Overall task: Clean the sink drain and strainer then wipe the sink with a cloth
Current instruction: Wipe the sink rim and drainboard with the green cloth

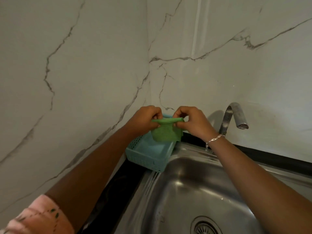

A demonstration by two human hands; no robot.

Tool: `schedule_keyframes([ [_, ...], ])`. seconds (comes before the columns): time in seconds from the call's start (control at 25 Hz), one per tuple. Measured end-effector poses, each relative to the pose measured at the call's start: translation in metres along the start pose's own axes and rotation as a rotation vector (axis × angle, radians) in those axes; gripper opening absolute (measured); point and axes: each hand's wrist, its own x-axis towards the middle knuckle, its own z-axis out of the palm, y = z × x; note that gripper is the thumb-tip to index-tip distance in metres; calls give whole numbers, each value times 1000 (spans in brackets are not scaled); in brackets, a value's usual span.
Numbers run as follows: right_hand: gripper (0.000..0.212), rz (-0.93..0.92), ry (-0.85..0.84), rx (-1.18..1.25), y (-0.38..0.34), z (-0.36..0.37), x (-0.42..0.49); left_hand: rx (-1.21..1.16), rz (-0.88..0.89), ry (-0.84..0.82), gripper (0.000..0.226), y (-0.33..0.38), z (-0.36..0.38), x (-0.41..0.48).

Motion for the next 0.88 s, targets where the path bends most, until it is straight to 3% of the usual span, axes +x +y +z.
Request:
schedule_keyframes([
  [0.16,16,-10,-42,-211,14,38,40,223,-7,-63,12,-37,16,22],
  [0.28,14,29,-75,-307,31,71,52,423,38,-116,24,-63,37,26],
  [0.44,10,41,-226,-391,43,105,48,642,97,-312,33,-83,55,17],
  [0.76,27,-22,-697,-456,30,126,30,633,-147,-694,26,-84,53,3],
  [0.88,29,-6,-697,-434,29,123,26,586,-211,-730,29,-81,51,2],
])
